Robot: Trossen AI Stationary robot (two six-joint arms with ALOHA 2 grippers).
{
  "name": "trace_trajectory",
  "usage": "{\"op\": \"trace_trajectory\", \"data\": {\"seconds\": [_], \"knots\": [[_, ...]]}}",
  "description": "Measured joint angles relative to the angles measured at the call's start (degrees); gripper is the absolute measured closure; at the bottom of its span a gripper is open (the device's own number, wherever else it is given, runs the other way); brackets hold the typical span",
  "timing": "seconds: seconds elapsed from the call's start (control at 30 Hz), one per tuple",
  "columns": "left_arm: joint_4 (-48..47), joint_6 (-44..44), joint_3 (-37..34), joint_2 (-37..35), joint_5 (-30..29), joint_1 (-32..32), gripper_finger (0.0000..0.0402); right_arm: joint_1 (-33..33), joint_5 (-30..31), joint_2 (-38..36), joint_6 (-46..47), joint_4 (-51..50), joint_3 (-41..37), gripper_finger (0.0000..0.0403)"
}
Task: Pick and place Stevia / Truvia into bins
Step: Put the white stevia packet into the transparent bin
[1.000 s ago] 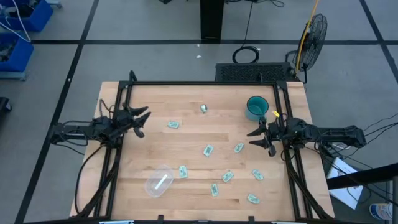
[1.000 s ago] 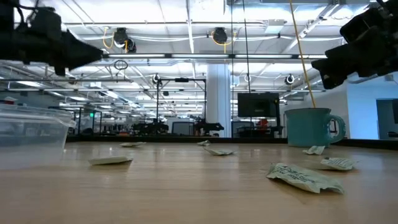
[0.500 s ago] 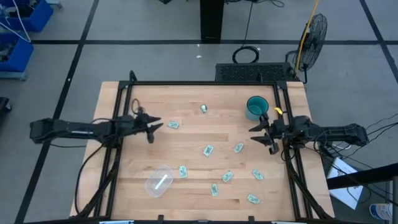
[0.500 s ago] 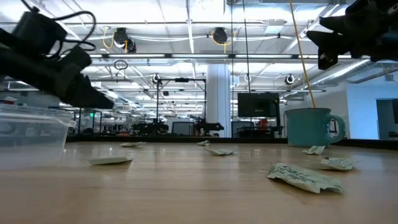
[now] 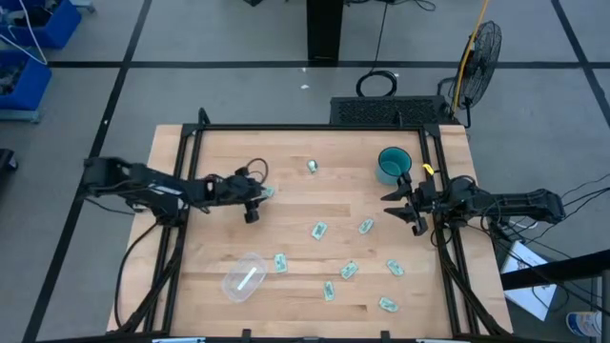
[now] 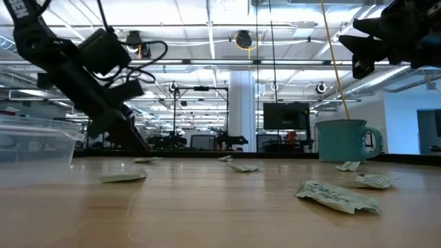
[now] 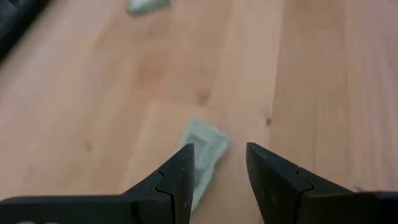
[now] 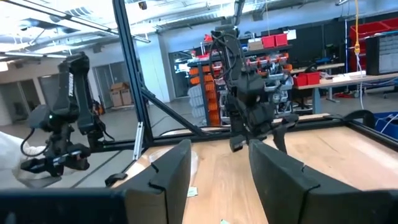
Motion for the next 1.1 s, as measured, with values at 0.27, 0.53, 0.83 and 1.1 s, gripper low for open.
{"op": "trace_trajectory", "data": {"seconds": [0.27, 0.53, 0.83, 1.1], "knots": [[5.2, 1.2, 0.3, 6.6, -1.7, -1.1, 0.0252, 0.0, 0.0, 0.4, -0.8, 0.2, 0.0, 0.0248], [8.2, 3.7, 0.4, 9.5, -6.3, -0.6, 0.027, 0.0, 0.3, 0.4, -6.4, 1.0, 0.0, 0.0248], [10.0, 3.8, 0.4, 11.5, -5.3, -0.1, 0.0392, 0.0, 0.4, 0.4, -7.2, 3.3, 0.0, 0.0248], [-7.8, -1.5, 5.8, -6.9, -0.4, -12.2, 0.0399, 0.0, 0.4, 0.6, -7.2, 3.7, 0.0, 0.0248]]}}
